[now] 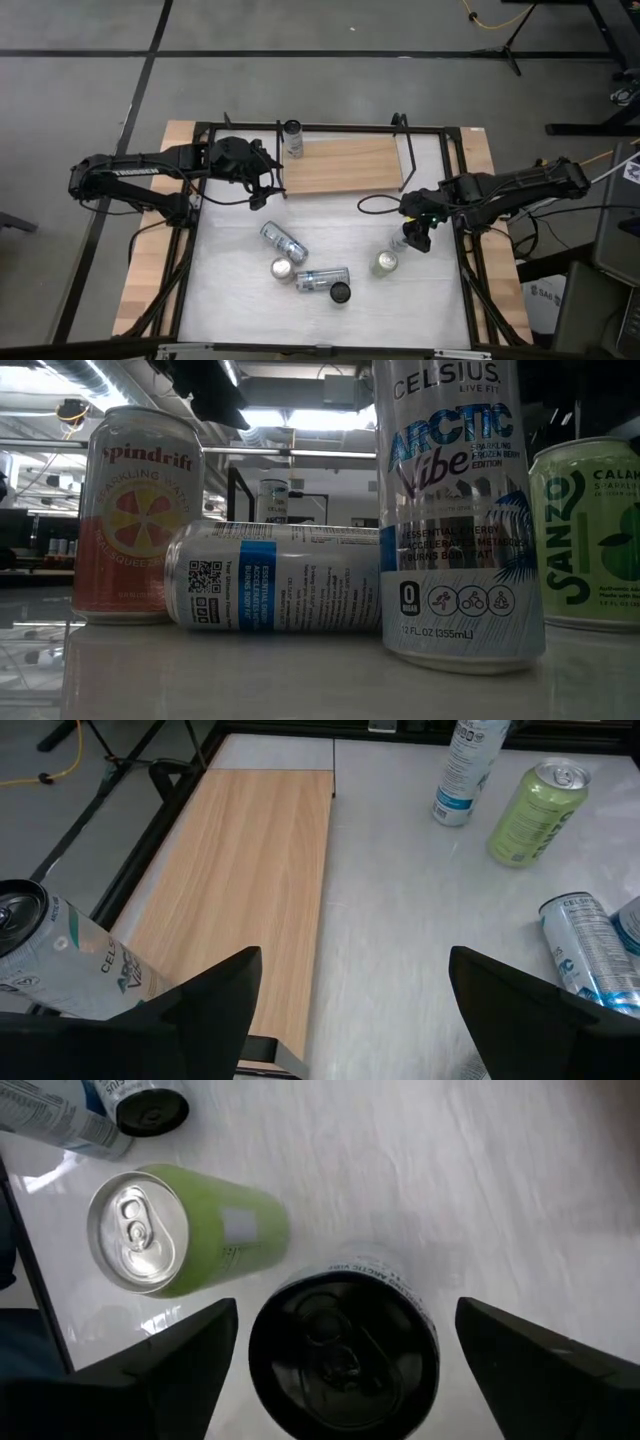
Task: Place canned beverage on shelf
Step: Put the white-blue soda can aligned with the other white-blue soda can on the shelf
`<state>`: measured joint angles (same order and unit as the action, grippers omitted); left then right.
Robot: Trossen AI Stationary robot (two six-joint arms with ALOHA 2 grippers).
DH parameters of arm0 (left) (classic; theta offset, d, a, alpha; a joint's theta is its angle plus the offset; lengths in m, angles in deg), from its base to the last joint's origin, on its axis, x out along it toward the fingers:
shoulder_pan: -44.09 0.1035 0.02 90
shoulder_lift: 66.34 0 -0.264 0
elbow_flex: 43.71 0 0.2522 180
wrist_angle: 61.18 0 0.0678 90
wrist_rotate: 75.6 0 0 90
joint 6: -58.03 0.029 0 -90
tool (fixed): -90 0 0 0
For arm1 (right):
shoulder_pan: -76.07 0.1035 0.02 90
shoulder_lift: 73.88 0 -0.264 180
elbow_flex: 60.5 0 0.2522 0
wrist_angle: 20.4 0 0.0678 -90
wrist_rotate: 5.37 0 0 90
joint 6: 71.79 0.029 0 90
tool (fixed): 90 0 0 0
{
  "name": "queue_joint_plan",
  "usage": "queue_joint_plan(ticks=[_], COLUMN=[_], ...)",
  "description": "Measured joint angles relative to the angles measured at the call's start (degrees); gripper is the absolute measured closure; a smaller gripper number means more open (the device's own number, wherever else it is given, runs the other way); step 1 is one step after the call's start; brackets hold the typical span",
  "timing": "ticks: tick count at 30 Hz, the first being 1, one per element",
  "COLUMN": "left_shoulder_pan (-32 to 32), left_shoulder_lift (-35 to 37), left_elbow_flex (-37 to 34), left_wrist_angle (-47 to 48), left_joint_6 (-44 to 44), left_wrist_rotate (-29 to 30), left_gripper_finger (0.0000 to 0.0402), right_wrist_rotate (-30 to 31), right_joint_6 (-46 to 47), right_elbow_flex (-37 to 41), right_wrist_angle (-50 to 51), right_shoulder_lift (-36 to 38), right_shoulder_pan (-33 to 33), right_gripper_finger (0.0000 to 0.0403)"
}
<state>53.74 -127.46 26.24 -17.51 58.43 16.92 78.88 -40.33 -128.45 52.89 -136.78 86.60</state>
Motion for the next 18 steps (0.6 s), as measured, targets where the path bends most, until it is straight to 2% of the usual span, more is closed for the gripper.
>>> queue_joint_plan(ticks=[10,18], left_shoulder_pan=[0.0,0.0], left_shoulder_lift=[0.0,0.0], left_elbow_flex=[0.0,0.0], left_wrist_angle=[0.0,0.0], left_joint_6=[0.1,0.1], left_wrist_rotate=[0.0,0.0], left_gripper_finger=[0.0087,0.0087], right_wrist_rotate=[-0.3,-1.0], right_joint_6=[0.0,-0.2], right_elbow_flex=[0.0,-0.2], right_wrist_angle=[0.4,0.5], right_shoulder_lift=[-3.4,-8.2], right_shoulder_pan=[0.0,0.0], right_gripper_finger=[0.0060,0.0130])
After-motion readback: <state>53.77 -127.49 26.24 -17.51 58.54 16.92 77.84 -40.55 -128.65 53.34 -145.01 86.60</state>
